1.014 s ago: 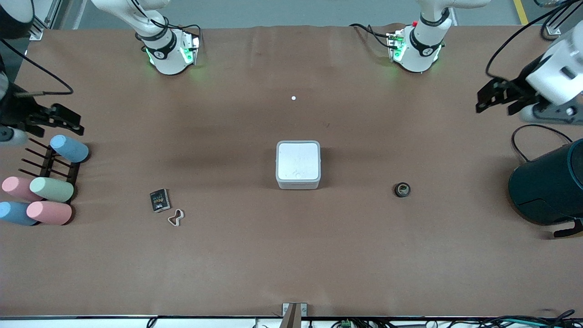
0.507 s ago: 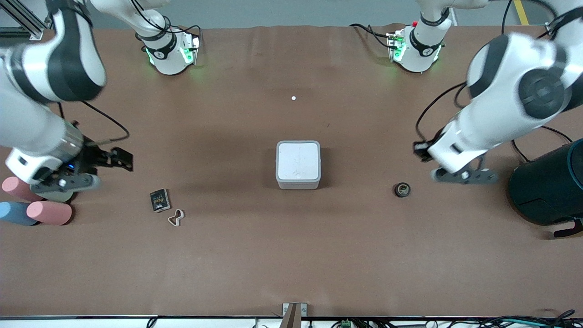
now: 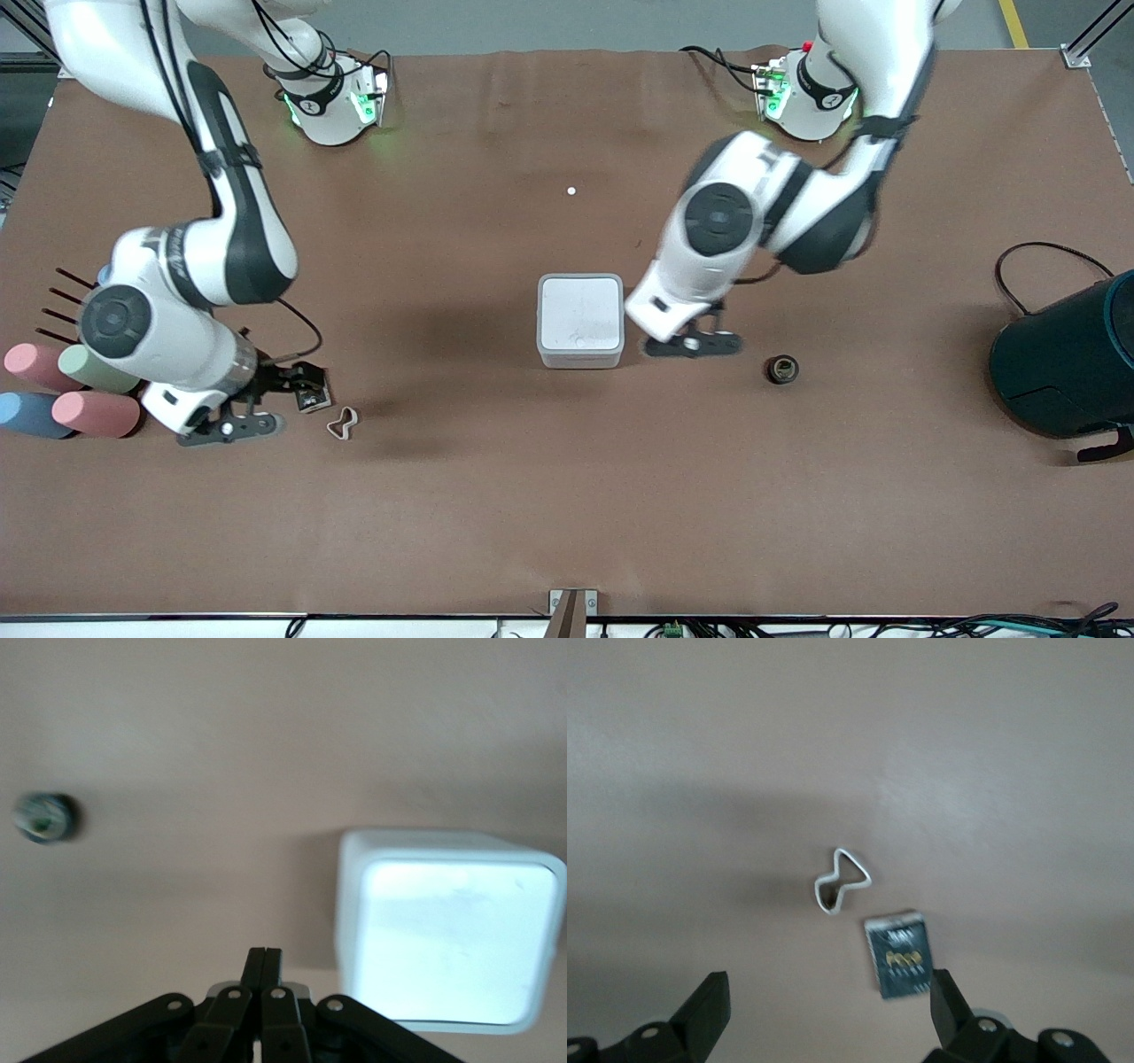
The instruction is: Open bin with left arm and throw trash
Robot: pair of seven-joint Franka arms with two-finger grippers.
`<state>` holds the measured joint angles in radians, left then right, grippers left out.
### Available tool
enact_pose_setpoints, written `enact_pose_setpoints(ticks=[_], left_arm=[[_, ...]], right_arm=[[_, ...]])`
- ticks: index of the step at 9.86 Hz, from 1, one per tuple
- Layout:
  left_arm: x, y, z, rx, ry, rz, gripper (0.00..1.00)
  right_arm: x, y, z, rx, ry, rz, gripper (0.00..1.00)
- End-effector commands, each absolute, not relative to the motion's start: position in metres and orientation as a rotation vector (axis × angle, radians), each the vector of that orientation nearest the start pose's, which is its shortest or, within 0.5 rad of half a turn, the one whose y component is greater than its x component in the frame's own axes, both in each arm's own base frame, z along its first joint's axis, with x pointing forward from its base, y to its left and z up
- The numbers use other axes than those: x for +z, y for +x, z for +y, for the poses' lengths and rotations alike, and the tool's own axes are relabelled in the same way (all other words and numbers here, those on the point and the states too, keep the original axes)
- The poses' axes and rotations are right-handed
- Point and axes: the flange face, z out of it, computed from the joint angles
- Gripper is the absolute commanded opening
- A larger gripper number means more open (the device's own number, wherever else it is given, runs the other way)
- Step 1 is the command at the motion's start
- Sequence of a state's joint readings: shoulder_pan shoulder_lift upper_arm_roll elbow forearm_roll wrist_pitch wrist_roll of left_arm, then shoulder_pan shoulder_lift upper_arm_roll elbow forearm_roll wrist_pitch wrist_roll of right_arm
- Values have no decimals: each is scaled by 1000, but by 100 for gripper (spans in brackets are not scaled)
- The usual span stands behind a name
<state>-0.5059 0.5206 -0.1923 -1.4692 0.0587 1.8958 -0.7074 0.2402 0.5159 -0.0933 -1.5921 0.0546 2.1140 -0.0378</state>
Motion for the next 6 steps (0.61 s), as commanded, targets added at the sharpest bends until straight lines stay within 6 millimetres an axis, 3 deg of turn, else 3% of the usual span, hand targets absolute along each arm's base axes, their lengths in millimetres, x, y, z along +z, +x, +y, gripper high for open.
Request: enact_pose_setpoints(ticks=[1, 2, 6], left_arm=[[362, 535, -455, 90, -3130, -60, 0], [361, 534, -474, 41, -3164, -102, 0], [325, 547, -491, -5, -3212, -108, 0]], right_arm=[[273, 685, 140, -13, -3126, -323, 99], [253, 685, 136, 3, -3136, -338, 99], [214, 689, 136, -58, -3138, -388, 99]])
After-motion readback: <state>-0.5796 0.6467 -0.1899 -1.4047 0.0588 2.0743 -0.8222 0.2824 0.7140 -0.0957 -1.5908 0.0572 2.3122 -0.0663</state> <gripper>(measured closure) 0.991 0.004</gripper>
